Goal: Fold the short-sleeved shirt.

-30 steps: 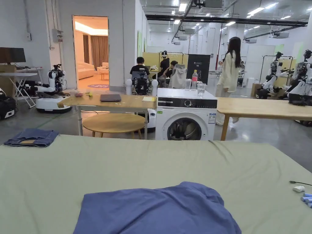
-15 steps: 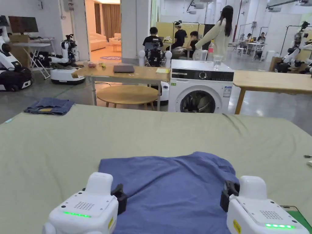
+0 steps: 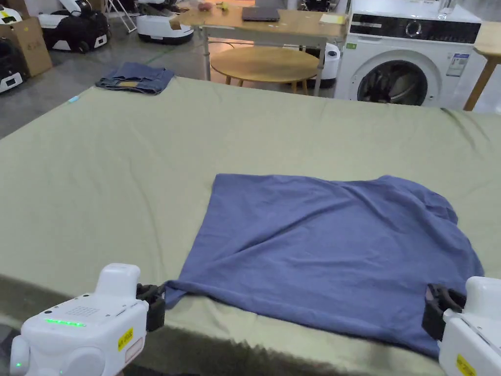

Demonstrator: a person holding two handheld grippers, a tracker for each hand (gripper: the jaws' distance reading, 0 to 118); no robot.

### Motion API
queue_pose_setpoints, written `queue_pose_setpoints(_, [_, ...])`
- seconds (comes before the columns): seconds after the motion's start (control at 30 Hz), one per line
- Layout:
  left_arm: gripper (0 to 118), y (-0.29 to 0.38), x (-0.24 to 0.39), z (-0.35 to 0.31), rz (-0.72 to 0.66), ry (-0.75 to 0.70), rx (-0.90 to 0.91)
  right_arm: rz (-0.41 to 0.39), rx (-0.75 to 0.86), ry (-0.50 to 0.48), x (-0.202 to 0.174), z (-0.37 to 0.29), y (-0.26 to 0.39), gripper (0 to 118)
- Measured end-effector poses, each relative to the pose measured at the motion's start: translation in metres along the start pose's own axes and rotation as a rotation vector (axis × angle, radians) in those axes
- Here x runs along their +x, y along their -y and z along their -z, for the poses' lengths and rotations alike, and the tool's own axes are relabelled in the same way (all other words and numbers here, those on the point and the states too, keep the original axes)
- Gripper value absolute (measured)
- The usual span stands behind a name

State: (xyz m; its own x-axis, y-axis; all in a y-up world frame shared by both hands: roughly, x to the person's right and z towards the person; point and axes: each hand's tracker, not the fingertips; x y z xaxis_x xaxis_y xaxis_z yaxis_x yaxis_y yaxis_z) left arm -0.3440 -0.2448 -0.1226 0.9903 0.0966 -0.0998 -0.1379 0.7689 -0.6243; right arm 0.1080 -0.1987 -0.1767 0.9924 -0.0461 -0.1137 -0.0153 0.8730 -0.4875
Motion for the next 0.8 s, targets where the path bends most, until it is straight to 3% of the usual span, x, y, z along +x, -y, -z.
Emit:
queue_pose_setpoints(0.03, [118,0.004,-0.005,0.006,0.017,0.014,-0.017,-0.007,-0.012,0.001,0.0,0.003,0.004,0])
queue_pose_setpoints(0.17, [118,0.002,-0.001,0.02,0.035,-0.023,-0.04,-0.04,-0.067,0.004,0.012,0.011,0.01,0])
queue_pose_setpoints(0.27, [110,-0.007,0.002,0.033,0.033,-0.002,-0.068,-0.049,-0.09,0.024,0.022,0.013,0.019,0])
queue_pose_setpoints(0.3, [86,-0.008,0.006,0.037,0.042,0.003,-0.073,-0.049,-0.097,0.031,0.026,0.014,0.023,0])
queue_pose_setpoints(0.37, [0,-0.017,0.005,0.055,0.075,0.012,-0.096,-0.047,-0.115,0.063,0.034,0.016,0.028,0])
queue_pose_setpoints(0.5, [0,-0.015,0.021,0.073,0.165,-0.027,-0.096,0.014,-0.162,0.089,0.054,0.019,0.032,0])
queue_pose_setpoints(0.57, [0,-0.017,0.03,0.061,0.142,0.029,-0.119,0.009,-0.161,0.109,0.061,0.016,0.032,0])
queue_pose_setpoints(0.7, [0,-0.021,0.028,0.058,0.141,0.009,-0.116,-0.004,-0.167,0.15,0.077,0.016,0.035,0])
queue_pose_setpoints(0.73, [0,-0.022,0.026,0.057,0.132,-0.001,-0.106,0.001,-0.17,0.164,0.077,0.014,0.035,5])
queue_pose_setpoints(0.77, [0,-0.025,0.022,0.056,0.123,0.001,-0.098,0.007,-0.169,0.183,0.081,0.013,0.037,29])
queue_pose_setpoints(0.8, [0,-0.025,0.022,0.054,0.11,0.01,-0.099,0.016,-0.163,0.198,0.085,0.012,0.039,87])
